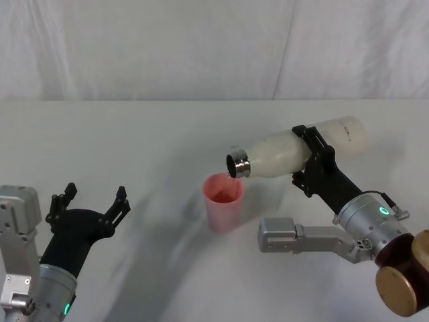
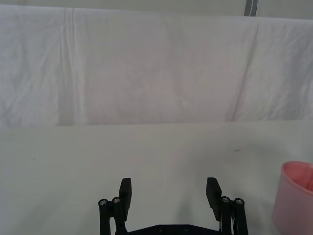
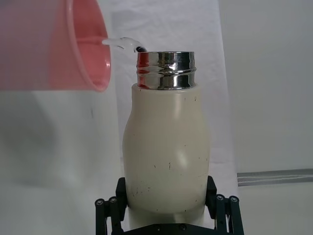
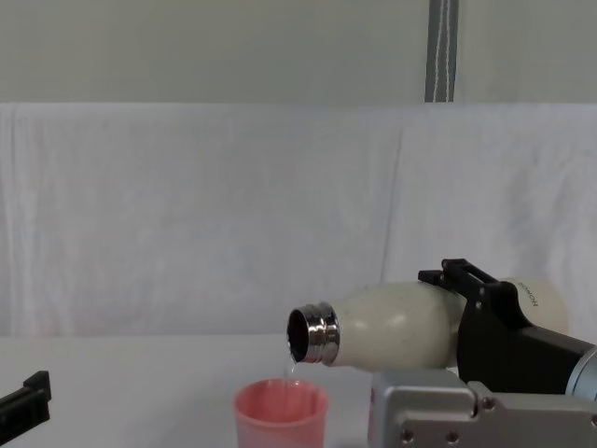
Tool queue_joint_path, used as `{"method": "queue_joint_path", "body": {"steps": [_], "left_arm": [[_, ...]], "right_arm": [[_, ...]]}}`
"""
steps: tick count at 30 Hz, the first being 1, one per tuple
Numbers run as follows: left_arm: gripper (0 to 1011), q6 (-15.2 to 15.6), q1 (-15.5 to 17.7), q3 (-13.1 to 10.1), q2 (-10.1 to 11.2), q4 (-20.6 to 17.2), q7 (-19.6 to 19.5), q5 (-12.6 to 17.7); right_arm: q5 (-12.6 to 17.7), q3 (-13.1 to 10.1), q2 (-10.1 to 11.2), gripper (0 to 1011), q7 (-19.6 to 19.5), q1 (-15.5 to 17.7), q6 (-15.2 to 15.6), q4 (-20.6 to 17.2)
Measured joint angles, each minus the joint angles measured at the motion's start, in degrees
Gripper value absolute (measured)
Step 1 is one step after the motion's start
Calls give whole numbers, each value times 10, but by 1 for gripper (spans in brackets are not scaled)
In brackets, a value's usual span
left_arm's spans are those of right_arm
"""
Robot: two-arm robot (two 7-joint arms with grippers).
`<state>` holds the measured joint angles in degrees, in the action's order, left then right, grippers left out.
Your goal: Grasp the thermos with one hand and pour water into the cup lid.
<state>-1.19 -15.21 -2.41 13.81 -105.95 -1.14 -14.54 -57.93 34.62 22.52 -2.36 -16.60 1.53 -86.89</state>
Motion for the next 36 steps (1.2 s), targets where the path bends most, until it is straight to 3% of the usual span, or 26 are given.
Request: {"method": "queue_joint_path", "body": {"steps": [16,29,36], "left_arm": [[1001,0,0,0,0,0,0,0],[1001,0,0,0,0,0,0,0],[1001,0,0,0,0,0,0,0]], "right_arm": [[76,-29,-16,950,-7,19,-41,-3],[174,-75,-37,950,-2,41,-86,-1],[212,-96,-47,950,4,51,-102,1]]}}
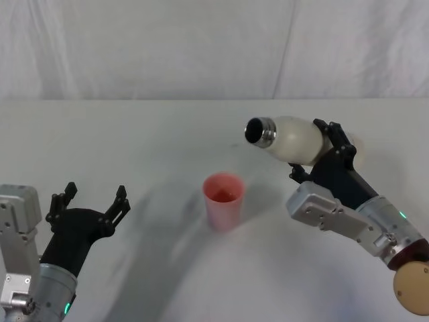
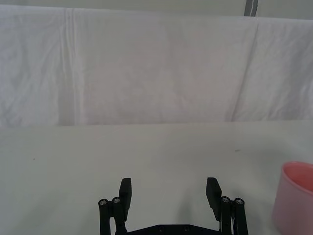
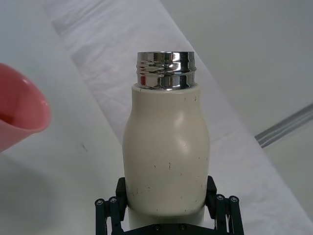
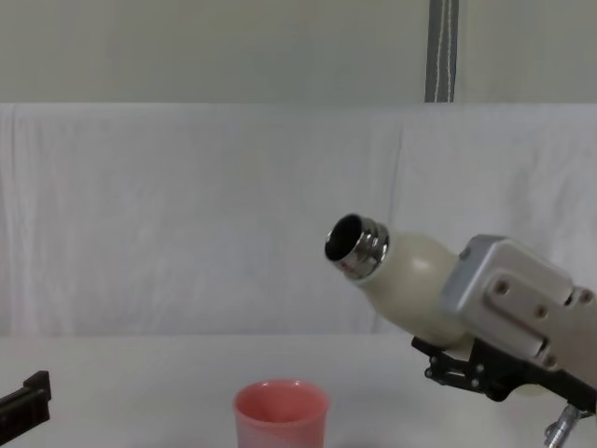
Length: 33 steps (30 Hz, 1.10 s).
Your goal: Grasp the thermos with one hand and pour water into the cup lid.
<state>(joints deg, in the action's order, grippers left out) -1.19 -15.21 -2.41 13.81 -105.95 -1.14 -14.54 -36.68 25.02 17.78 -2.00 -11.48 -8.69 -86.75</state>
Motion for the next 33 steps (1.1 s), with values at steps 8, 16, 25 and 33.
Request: {"method": "queue_joint_path", "body": {"steps": [8,16,25,33], "left_arm": [[1001,0,0,0,0,0,0,0],[1001,0,0,0,0,0,0,0],[1001,0,0,0,0,0,0,0],[1001,0,0,0,0,0,0,0]], "right_arm": [[56,-26,-18,950,13,13,-15,3],[111,-52,-38,950,28,23,-27,7],[113,-53,-39,950,31,23,-30,8],[110,-52,-38,950,30,22,-28,8]]}}
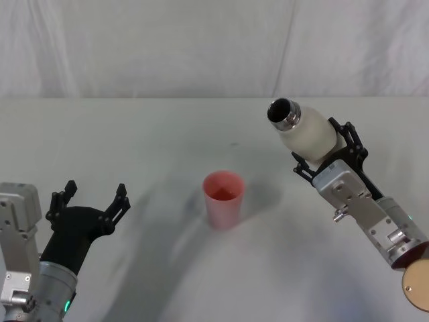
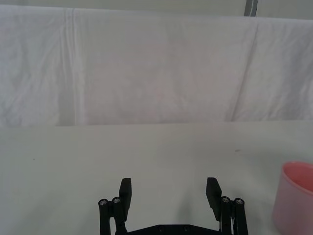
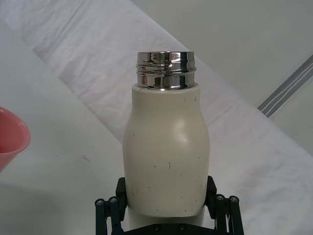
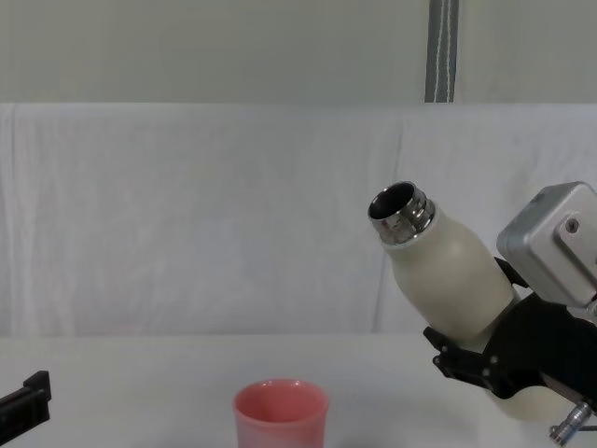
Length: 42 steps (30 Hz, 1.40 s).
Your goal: Grasp the thermos with one hand and pour water into the cup lid.
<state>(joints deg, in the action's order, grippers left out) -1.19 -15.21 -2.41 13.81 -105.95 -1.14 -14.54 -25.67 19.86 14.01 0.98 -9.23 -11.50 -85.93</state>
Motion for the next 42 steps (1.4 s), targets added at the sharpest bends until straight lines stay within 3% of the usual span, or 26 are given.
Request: {"method": "queue_joint_path", "body": {"steps": [7,20,29,42], "left_arm": [[1001,0,0,0,0,0,0,0],[1001,0,0,0,0,0,0,0],[1001,0,0,0,0,0,0,0],[1001,0,0,0,0,0,0,0]], "right_arm": [[5,-3,-2,950,1,0,-1,0],[120,-53,-34,950,39,16,-14,6],[176,-79,-54,950,54,25,-6,13],[224,-106,-72,950,60,31,14,16]]}}
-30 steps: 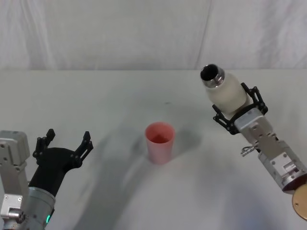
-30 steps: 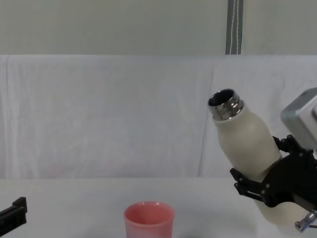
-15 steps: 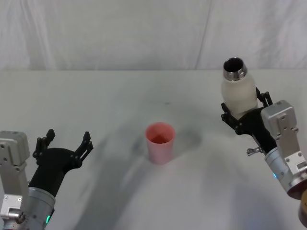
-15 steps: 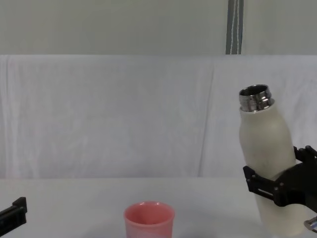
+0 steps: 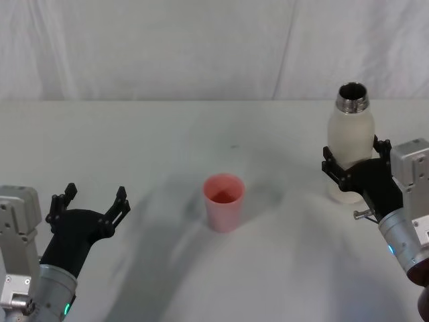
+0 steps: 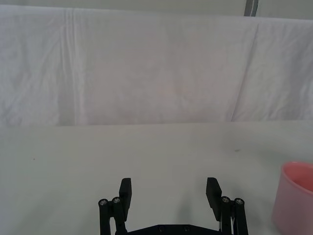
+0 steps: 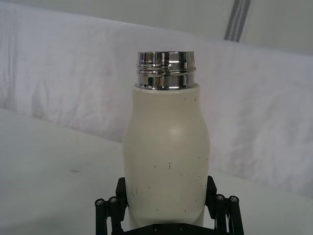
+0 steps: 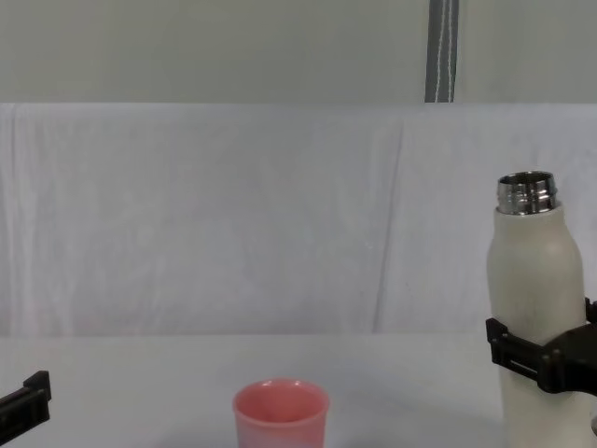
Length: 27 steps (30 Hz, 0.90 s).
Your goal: Grasp the thermos with one hand and pour water into the cup lid.
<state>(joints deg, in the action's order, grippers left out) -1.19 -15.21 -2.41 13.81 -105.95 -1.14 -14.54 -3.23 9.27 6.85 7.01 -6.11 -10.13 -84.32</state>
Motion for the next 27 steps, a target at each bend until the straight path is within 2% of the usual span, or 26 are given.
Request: {"method": "queue_joint_path", "body": {"steps": [7,20,27], "left_arm": [[1001,0,0,0,0,0,0,0],[1001,0,0,0,0,0,0,0],[1001,0,0,0,0,0,0,0]], "right_arm": [[25,-12,-12,950,0,4,15,-2],[59,-29,-32,950,-4,9,22,-2],[66,-32,-34,950,-5,8,22,1]]}}
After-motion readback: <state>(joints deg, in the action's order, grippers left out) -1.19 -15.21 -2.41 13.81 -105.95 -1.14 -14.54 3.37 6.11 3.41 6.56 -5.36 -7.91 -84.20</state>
